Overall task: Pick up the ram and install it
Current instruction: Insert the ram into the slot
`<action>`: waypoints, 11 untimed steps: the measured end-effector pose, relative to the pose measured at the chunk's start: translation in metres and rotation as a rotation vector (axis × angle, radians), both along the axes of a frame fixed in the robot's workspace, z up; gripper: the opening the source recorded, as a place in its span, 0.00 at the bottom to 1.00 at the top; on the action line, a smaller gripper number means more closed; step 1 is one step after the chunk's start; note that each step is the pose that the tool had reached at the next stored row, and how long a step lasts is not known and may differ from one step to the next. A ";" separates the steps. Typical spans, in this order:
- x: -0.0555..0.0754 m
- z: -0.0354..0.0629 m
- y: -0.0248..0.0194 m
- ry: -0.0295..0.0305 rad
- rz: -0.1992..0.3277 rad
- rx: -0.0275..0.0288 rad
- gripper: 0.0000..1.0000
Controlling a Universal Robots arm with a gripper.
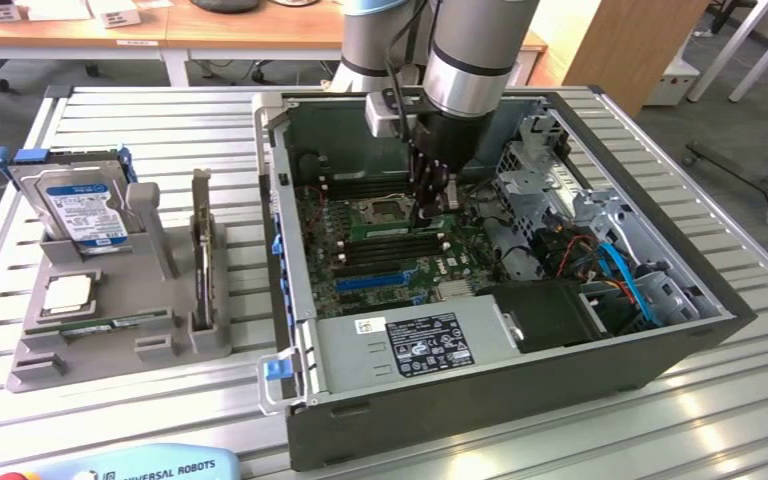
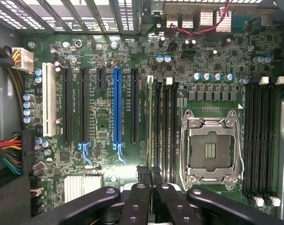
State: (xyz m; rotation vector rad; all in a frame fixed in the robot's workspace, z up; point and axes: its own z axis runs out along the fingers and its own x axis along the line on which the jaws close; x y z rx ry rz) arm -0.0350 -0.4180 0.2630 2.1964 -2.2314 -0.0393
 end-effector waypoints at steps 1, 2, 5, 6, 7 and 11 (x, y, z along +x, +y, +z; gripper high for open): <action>0.000 -0.0005 0.0000 0.0000 0.000 0.0001 0.11; 0.000 -0.0010 0.0000 0.0000 0.000 0.0001 0.11; 0.000 -0.0023 0.0000 0.0000 0.000 0.0000 0.11; 0.000 -0.0027 0.0000 0.0000 0.000 0.0001 0.11; 0.000 -0.0032 0.0000 0.0000 0.000 0.0001 0.11; 0.000 -0.0050 0.0000 0.0000 0.000 0.0001 0.11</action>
